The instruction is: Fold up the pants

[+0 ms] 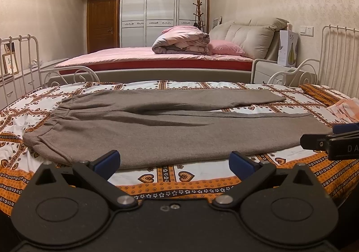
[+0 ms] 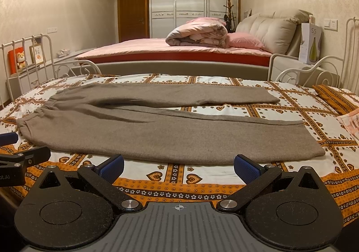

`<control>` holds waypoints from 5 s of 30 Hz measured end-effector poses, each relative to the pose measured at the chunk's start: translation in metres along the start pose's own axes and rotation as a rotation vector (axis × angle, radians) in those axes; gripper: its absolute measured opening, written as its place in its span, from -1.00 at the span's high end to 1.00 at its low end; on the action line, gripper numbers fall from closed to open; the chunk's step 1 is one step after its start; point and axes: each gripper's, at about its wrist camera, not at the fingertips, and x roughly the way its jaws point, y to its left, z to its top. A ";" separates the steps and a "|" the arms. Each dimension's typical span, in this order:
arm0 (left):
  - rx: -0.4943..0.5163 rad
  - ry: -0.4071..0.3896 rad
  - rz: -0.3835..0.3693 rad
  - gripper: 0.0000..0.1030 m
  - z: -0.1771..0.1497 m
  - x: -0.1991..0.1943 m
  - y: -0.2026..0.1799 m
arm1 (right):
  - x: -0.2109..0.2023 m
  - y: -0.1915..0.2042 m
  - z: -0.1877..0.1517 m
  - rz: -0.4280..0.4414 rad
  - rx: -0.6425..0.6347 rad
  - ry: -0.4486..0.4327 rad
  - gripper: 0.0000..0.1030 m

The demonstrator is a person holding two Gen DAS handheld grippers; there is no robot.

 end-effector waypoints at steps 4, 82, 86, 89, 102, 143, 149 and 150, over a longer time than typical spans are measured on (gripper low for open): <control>0.002 0.000 0.002 -0.89 0.001 0.000 0.000 | 0.000 0.000 0.000 0.000 0.001 -0.002 -1.00; -0.149 0.341 -0.059 -0.16 0.118 0.398 0.394 | 0.550 0.086 0.205 0.496 -0.455 0.312 -0.13; -0.144 0.330 -0.061 -0.19 0.120 0.401 0.390 | 0.558 0.085 0.212 0.530 -0.453 0.368 -0.13; -0.111 0.319 -0.061 0.08 0.117 0.403 0.387 | 0.560 0.084 0.211 0.547 -0.445 0.408 0.09; 0.013 0.007 -0.123 0.71 0.143 0.309 0.372 | 0.431 0.092 0.227 0.489 -0.553 0.219 0.90; -0.847 0.241 -0.001 0.12 0.024 0.130 0.304 | 0.197 -0.016 0.065 0.349 0.080 0.254 0.55; -0.956 0.157 0.029 0.14 0.013 0.144 0.325 | 0.218 -0.020 0.059 0.355 0.180 0.296 0.55; -0.967 0.152 0.023 0.14 0.012 0.148 0.329 | 0.223 -0.024 0.058 0.359 0.222 0.304 0.55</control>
